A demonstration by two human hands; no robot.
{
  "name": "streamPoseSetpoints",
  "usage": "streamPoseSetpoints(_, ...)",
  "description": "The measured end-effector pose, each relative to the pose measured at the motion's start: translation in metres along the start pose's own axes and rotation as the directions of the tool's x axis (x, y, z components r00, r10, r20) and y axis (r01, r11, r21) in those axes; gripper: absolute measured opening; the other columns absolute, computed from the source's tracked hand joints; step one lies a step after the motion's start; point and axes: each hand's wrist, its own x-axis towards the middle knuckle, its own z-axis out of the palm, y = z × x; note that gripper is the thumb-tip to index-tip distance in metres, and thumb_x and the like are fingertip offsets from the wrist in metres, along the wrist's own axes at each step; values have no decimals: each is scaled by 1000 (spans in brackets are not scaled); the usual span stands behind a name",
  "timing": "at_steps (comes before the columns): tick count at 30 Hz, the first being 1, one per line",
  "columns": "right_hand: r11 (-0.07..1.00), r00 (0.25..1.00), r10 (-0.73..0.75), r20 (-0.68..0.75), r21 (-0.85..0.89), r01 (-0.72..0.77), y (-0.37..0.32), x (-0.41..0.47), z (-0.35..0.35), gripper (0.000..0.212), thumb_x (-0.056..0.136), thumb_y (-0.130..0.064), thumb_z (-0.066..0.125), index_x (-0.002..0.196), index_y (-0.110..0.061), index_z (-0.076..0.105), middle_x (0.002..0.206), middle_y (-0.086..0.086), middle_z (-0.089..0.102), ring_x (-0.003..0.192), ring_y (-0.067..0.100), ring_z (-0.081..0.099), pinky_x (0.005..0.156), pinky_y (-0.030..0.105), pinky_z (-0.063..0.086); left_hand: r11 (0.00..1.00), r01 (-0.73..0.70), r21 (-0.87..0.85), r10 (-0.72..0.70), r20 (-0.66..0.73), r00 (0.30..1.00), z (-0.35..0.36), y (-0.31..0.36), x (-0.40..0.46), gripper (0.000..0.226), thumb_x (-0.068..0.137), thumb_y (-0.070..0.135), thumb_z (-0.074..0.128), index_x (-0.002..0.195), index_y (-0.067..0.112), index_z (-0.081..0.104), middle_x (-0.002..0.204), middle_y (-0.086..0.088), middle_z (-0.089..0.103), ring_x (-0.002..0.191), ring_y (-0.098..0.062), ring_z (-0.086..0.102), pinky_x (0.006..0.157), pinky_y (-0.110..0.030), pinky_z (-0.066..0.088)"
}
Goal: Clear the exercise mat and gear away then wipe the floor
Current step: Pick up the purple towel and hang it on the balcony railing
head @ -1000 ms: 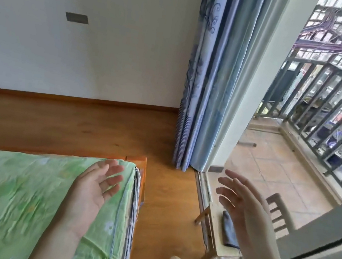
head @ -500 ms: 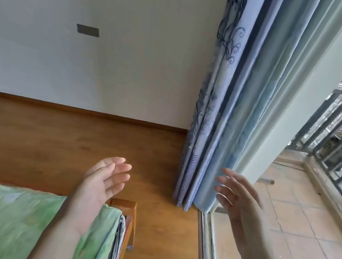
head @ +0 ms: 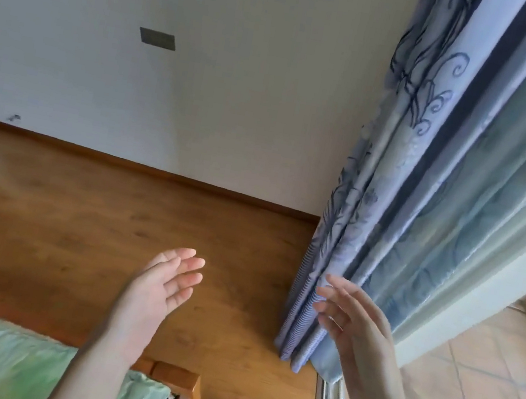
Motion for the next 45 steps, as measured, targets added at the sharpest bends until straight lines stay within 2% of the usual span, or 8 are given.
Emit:
streamPoseSetpoints(9, 998, 988, -26, 152, -46, 33, -43, 183, 82, 24, 98, -14, 44, 100, -12, 68, 88, 5, 70, 76, 14, 65, 71, 24, 48, 992, -129, -17, 126, -122, 985, 25, 73, 142, 24, 99, 16, 37, 102, 15, 61, 106, -6, 66, 96, -19, 61, 86, -31, 46)
streamPoseSetpoints(13, 997, 980, 35, 194, -72, -21, -42, 238, 107, 26, 99, -13, 43, 98, -12, 68, 87, 5, 70, 74, 13, 65, 70, 24, 48, 994, -110, -25, 102, -219, 970, 17, 87, 184, 24, 99, 15, 38, 101, 16, 61, 107, -6, 66, 99, -19, 61, 92, -35, 44)
streamPoseSetpoints(19, 990, 938, 109, 328, -123, -72, -43, 326, 161, 27, 97, -12, 44, 95, -14, 70, 84, 3, 71, 71, 13, 65, 73, 28, 48, 993, -121, -1, 112, -348, 931, 6, 92, 241, 24, 98, 18, 39, 103, 17, 63, 105, -3, 69, 100, -18, 63, 85, -31, 46)
streamPoseSetpoints(23, 977, 876, 172, 451, -193, -92, -41, 388, 199, 24, 96, -17, 47, 95, -15, 71, 87, 5, 72, 76, 17, 66, 76, 28, 50, 991, -134, -4, 118, -453, 884, 3, 97, 289, 24, 99, 9, 39, 100, 19, 60, 107, -1, 65, 90, -8, 65, 75, -19, 49)
streamPoseSetpoints(27, 958, 815, 235, 529, -266, -103, -46, 457, 238, 18, 93, -14, 52, 93, -15, 70, 84, 3, 72, 77, 17, 66, 70, 24, 52, 981, -142, -135, 39, -578, 815, 1, 109, 340, 17, 96, 20, 45, 101, 17, 62, 104, -3, 67, 97, -17, 61, 78, -28, 44)
streamPoseSetpoints(32, 945, 716, 270, 644, -319, -69, -48, 523, 277, 21, 94, -12, 50, 92, -16, 70, 85, 4, 71, 80, 20, 66, 73, 28, 52, 933, -263, -244, 20, -697, 716, 7, 118, 386, 18, 96, 15, 46, 93, 14, 64, 87, -4, 71, 84, -20, 62, 69, -30, 44)
streamPoseSetpoints(36, 921, 615, 343, 710, -382, -72, -35, 554, 304, 22, 95, -14, 49, 92, -17, 70, 86, 4, 71, 83, 21, 67, 73, 27, 53, 920, -305, -245, -7, -791, 612, 11, 120, 408, 20, 95, 10, 45, 88, 13, 63, 75, 0, 71, 70, -14, 64, 63, -28, 43)
streamPoseSetpoints(45, 896, 397, 439, 806, -428, -122, 10, 585, 396, 21, 96, -16, 48, 99, -14, 69, 88, 5, 71, 81, 18, 68, 74, 24, 54, 910, -365, -196, 7, -874, 486, -37, 142, 435, 18, 94, 11, 48, 91, 16, 65, 80, 2, 72, 71, -10, 64, 65, -27, 43)
